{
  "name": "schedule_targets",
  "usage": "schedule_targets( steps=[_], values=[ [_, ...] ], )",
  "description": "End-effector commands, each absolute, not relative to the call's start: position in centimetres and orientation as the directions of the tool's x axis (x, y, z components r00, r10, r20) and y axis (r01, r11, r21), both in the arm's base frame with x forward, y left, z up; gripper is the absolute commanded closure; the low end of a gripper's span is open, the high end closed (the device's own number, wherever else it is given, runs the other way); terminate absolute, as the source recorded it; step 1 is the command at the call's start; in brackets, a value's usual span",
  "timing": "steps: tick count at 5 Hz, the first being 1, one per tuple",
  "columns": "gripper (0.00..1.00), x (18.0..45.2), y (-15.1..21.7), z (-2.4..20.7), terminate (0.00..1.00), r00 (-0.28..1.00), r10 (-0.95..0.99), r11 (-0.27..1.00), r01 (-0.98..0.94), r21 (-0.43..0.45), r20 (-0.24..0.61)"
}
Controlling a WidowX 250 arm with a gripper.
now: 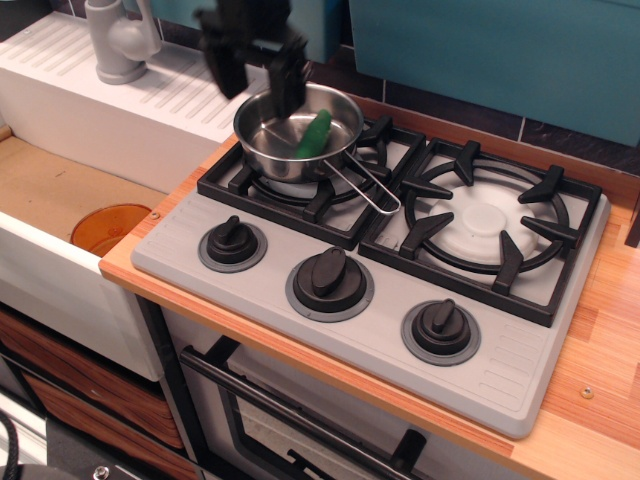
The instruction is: Put pickle in pot or pan an put pot or pan on stove
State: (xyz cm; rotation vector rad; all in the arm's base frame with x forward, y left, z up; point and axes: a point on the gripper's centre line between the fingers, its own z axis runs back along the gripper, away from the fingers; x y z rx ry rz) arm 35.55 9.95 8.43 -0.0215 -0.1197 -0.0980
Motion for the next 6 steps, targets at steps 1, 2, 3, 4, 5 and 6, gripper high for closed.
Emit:
schedule_targets(
  steps=[1, 2, 3, 4, 5, 6],
  values=[
    [0.00, 37.7, 9.2, 14.1, 0.00, 0.977, -0.109, 0.994, 0.103, 0.042, 0.184],
    [0.00, 37.9, 8.2, 14.9, 0.00, 0.979, -0.117, 0.993, 0.112, 0.041, 0.170],
    [0.00, 37.6, 6.0, 14.8, 0.00, 0.978, -0.116, 0.993, 0.108, 0.054, 0.172],
    [0.00, 37.0, 3.3, 15.1, 0.00, 0.979, -0.111, 0.993, 0.102, 0.065, 0.168],
    [0.00, 36.2, 0.8, 15.7, 0.00, 0.983, -0.107, 0.993, 0.098, 0.064, 0.148],
    [0.00, 35.3, -1.6, 15.6, 0.00, 0.986, -0.090, 0.995, 0.083, 0.052, 0.143]
  ],
)
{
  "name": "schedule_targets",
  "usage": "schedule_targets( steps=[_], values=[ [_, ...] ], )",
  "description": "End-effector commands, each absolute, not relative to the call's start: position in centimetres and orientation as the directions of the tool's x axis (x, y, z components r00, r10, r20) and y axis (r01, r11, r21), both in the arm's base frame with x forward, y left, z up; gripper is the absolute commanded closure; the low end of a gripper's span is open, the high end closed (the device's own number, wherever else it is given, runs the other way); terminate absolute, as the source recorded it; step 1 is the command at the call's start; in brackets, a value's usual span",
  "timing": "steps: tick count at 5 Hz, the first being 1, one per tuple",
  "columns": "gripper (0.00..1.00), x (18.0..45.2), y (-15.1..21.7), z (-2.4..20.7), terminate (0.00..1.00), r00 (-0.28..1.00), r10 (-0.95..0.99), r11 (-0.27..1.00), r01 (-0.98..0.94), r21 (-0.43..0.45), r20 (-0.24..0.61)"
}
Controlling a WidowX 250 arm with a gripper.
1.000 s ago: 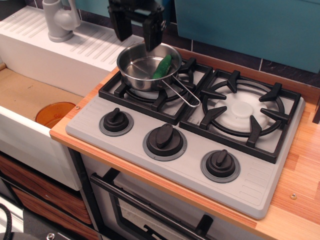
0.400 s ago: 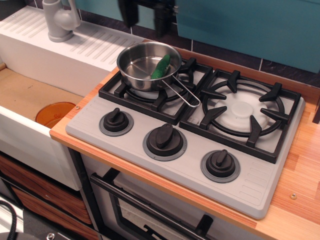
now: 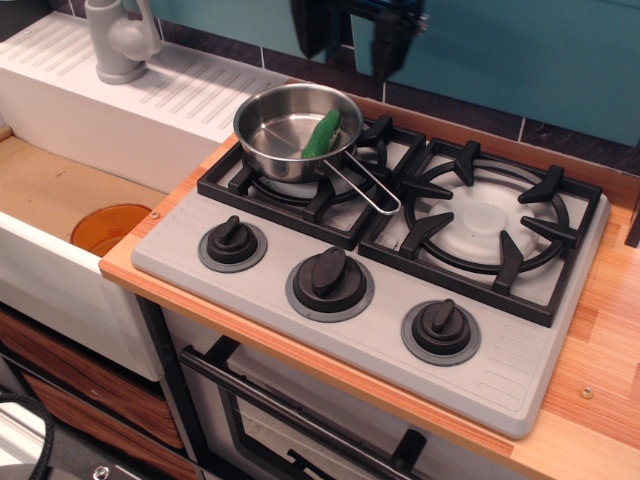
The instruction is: Put pickle in pot or pan an put pot or pan on stove
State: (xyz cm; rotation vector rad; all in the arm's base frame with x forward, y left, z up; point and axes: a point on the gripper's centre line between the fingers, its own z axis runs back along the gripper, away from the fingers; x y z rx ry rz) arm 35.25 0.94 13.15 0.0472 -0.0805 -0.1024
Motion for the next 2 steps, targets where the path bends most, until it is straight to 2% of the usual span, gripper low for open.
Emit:
schedule_targets(
  steps=[1, 2],
  values=[
    [0.00, 35.04, -3.07, 15.30, 0.00, 0.985, -0.094, 0.996, 0.091, 0.025, 0.143],
    [0.00, 35.33, -4.01, 14.40, 1.00, 0.983, -0.108, 0.994, 0.107, 0.013, 0.148]
  ],
)
